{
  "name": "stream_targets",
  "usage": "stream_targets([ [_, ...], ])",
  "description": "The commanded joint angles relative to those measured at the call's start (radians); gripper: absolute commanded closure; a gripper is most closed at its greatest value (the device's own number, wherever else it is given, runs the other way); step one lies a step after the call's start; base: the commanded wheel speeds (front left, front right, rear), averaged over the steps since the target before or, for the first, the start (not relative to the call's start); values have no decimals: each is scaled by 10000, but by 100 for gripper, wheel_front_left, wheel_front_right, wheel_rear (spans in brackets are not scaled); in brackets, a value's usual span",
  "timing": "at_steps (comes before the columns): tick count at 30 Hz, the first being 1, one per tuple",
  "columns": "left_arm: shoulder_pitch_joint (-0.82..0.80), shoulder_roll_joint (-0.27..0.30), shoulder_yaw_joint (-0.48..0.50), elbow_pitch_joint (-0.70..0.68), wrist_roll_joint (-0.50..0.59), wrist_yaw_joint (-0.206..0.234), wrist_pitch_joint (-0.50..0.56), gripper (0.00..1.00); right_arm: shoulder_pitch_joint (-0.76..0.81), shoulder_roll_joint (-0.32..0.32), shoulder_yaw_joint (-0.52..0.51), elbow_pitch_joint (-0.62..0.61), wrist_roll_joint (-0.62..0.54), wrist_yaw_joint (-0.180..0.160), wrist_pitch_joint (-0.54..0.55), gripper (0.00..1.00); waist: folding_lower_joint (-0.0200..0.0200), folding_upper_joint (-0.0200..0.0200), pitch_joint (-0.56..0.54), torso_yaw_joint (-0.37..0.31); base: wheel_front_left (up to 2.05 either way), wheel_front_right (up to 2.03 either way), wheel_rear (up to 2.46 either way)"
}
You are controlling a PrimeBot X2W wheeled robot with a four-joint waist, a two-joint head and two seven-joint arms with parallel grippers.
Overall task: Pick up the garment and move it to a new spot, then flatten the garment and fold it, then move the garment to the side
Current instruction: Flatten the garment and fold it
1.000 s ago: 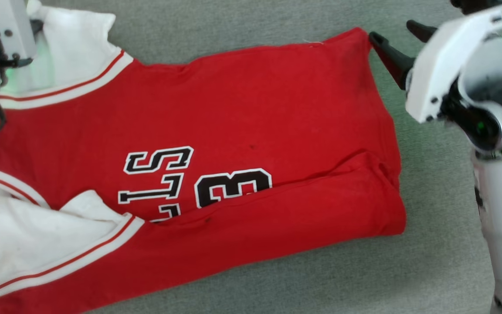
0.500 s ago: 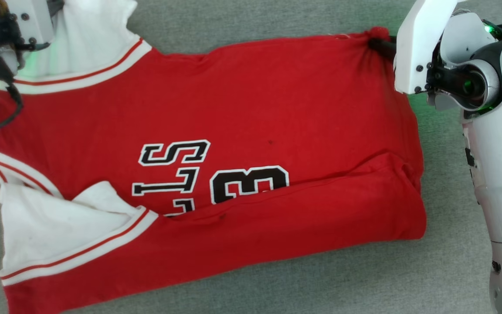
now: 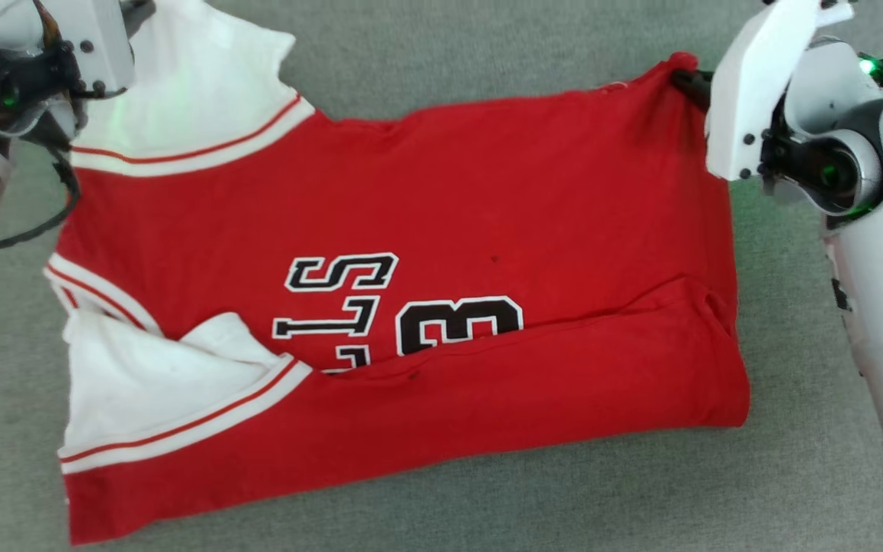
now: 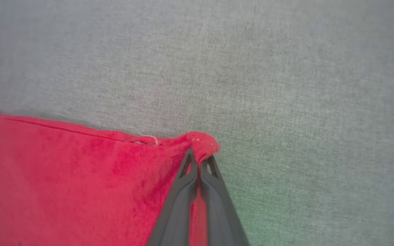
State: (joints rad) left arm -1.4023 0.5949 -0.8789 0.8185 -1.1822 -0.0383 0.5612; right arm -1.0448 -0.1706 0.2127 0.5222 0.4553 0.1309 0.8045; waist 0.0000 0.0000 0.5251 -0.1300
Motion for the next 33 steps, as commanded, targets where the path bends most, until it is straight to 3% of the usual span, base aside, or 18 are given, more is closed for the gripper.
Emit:
stream_targets([
  [1, 147, -31, 58, -6, -73, -112, -106, 100, 191, -144, 121, -116, 103, -3, -152, 100, 0, 0, -540, 248, 0, 0, 0],
  [11, 651, 223, 91, -714, -239, -552, -459, 100, 1459, -1395, 770, -1359, 651, -3, -1377, 100, 0, 0, -1923, 833, 0, 0, 0],
  [16, 1402, 762, 34, -1804, -360, -268, -373, 100, 2411, -1898, 909, -2138, 998, -3, -1374, 100, 0, 0, -2537, 1061, 0, 0, 0],
  [24, 3501, 2033, -120, -4765, -646, 1104, -227, 100, 4369, -2544, 613, -3638, 1279, -3, -1245, 100, 0, 0, -3255, 1479, 0, 0, 0],
  [33, 6407, 3193, -141, -7958, -1527, 2849, -841, 100, 6805, -2516, 7, -4819, 1338, -3, -921, 100, 0, 0, -3614, 1793, 0, 0, 0],
])
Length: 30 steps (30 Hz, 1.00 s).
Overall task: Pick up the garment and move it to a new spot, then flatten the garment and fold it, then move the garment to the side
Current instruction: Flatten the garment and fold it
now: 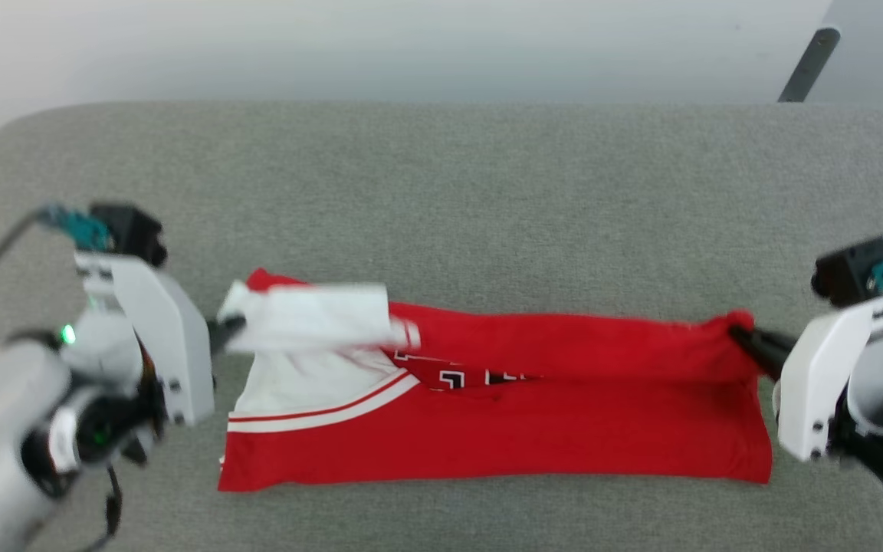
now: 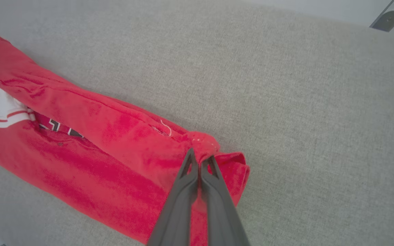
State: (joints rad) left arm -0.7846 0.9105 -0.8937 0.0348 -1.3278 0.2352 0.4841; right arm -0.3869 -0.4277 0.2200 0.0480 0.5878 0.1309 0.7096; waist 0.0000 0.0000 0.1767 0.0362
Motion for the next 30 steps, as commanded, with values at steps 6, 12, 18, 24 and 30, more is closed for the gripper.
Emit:
stream_targets([
  [6, 1483, 133, -105, -738, -427, 412, -649, 100, 1135, 300, -363, -374, -226, -3, 246, 100, 0, 0, -147, 212, 0, 0, 0],
  [12, 1954, -220, -218, -61, -602, 116, -990, 94, 1357, 593, -267, -459, -250, -3, 460, 100, 0, 0, -107, 175, 0, 0, 0],
  [18, 1967, -271, -309, 287, -533, -109, -973, 16, 1360, 685, -326, -611, -115, -3, 821, 3, 0, 0, -279, 100, 0, 0, 0],
  [24, 2193, -218, -155, 40, -878, -133, -1003, 0, 1484, 764, -671, -815, -102, -3, 1152, 0, 0, 0, -677, 64, 0, 0, 0],
  [30, 2534, 99, -78, -369, -977, 60, -1154, 0, 1676, 913, -1081, -984, -136, -3, 1395, 0, 0, 0, -1040, 9, 0, 0, 0],
])
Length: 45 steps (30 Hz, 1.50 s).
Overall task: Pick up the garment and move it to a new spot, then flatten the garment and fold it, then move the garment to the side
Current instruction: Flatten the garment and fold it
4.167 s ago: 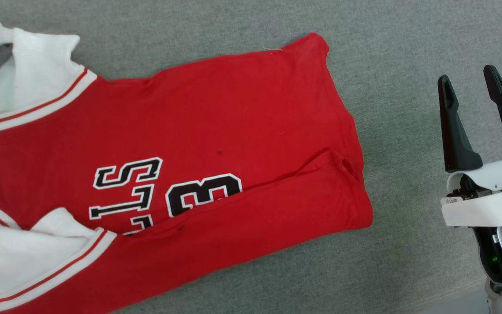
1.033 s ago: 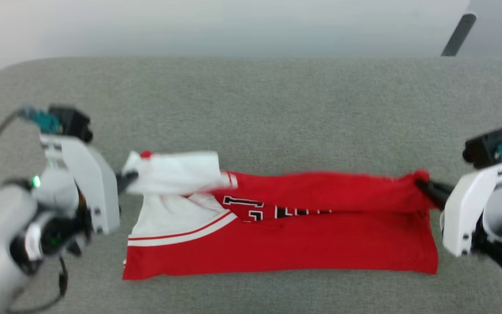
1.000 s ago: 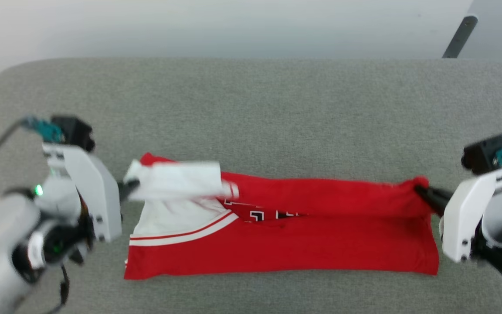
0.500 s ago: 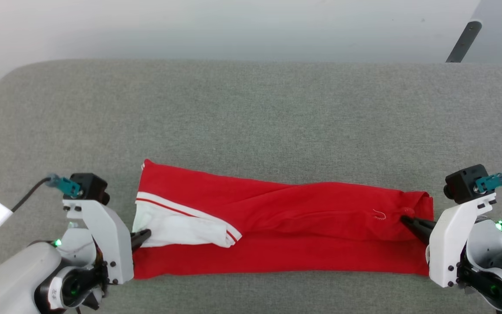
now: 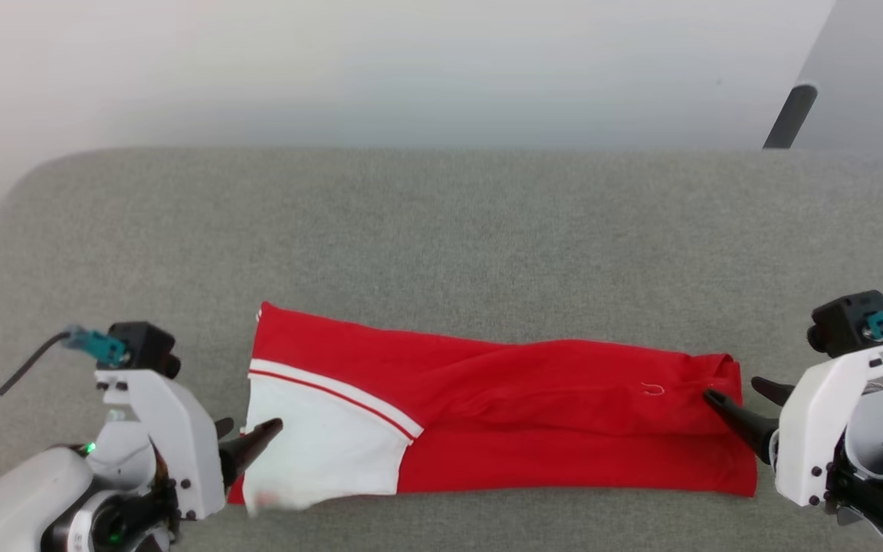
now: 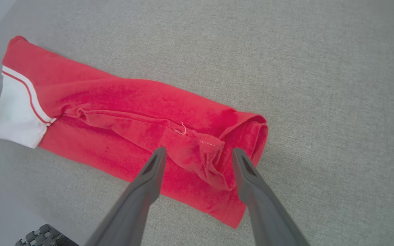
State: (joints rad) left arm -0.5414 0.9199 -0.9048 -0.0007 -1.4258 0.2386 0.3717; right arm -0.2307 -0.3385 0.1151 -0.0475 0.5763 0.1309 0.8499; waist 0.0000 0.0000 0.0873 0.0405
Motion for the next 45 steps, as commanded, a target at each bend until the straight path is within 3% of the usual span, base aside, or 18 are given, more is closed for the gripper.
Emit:
stream_targets([
  [1, 184, 67, 76, -93, -43, 87, -112, 0, 165, 85, -140, -63, -22, -3, 35, 0, 0, 0, -220, -39, 0, 0, 0],
  [6, 631, 394, 367, -478, 1, 243, -894, 0, 460, 424, -693, -213, -237, -3, 19, 0, 0, 0, -547, -70, 0, 0, 0],
  [14, 1645, 769, 1025, -795, 530, -194, -3518, 0, 954, 1081, -1582, -383, -776, -3, 46, 0, 0, 0, -944, -24, 0, 0, 0],
  [20, 2403, 818, 1383, -767, 1011, -470, -5477, 0, 1292, 1586, -2417, -438, -1248, -3, 280, 0, 0, 0, -1033, 170, 0, 0, 0],
  [24, 2919, 613, 1770, -562, 1359, -557, -6212, 0, 1457, 1836, -2841, -393, -1489, -3, 549, 0, 0, 0, -1048, 319, 0, 0, 0],
  [28, 3527, 101, 2636, -366, 1808, -650, -6352, 0, 1437, 1981, -3182, -318, -1700, -3, 853, 0, 0, 0, -960, 512, 0, 0, 0],
  [34, 4702, -1366, 4735, -219, 3345, -1103, -6343, 0, 1197, 1942, -3490, -43, -1849, -3, 1144, 0, 0, 0, -514, 917, 0, 0, 0],
  [40, 5507, -2659, 6193, 38, 4532, -1834, -6342, 0, 910, 1978, -3612, 303, -2070, -3, 1441, 0, 0, 0, 2, 1266, 0, 0, 0],
  [45, 5610, -3573, 6858, 258, 5254, -2457, -6343, 0, 614, 1902, -3577, 702, -2315, -3, 1646, 0, 0, 0, 473, 1543, 0, 0, 0],
])
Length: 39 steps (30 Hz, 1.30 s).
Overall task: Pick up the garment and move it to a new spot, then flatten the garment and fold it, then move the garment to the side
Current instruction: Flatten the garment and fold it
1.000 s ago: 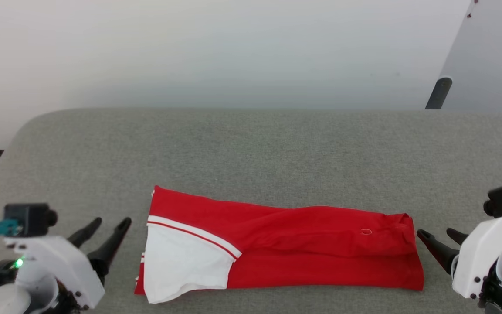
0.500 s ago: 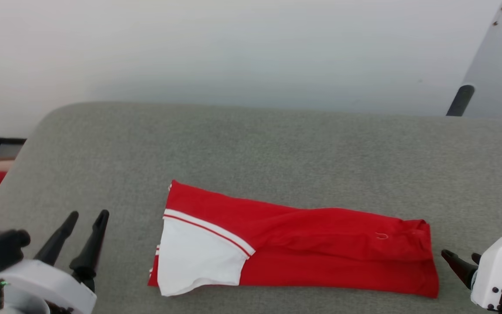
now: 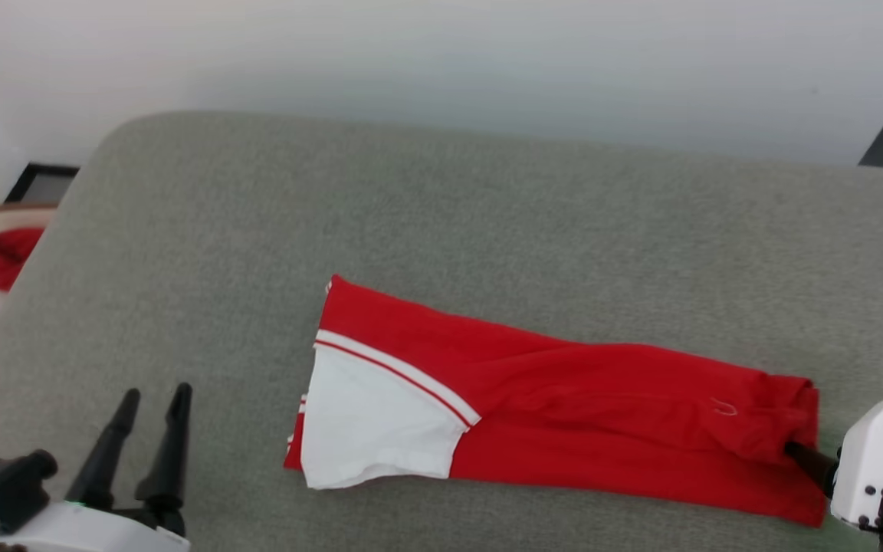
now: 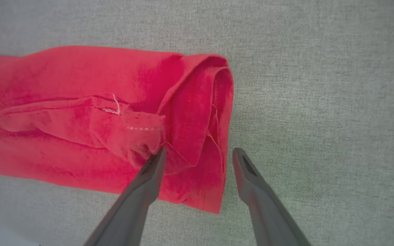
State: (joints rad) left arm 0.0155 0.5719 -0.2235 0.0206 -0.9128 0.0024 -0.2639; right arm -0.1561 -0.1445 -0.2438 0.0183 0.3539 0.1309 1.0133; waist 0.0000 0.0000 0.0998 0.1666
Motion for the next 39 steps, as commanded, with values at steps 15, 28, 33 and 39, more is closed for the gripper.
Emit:
stream_targets([
  [15, -468, -1598, 789, 741, 885, -1102, 13, 0, -1056, -9, 545, 2295, -564, 2, 384, 100, 0, 0, 1218, 723, 0, 0, 0],
  [28, -127, -2043, 1336, 858, 947, -1292, 12, 0, -1722, -805, 358, 2163, 339, -8, 997, 100, 0, 0, 989, 391, 0, 0, 0],
  [33, 12, -2051, 1493, 799, 913, -1318, 12, 0, -1921, -1062, 150, 2098, 444, -8, 1057, 100, 0, 0, 821, 191, 0, 0, 0],
  [39, 210, -2035, 1580, 719, 970, -1339, 12, 0, -2126, -1500, -461, 2275, 375, -8, 1041, 100, 0, 0, 629, -95, 0, 0, 0],
])
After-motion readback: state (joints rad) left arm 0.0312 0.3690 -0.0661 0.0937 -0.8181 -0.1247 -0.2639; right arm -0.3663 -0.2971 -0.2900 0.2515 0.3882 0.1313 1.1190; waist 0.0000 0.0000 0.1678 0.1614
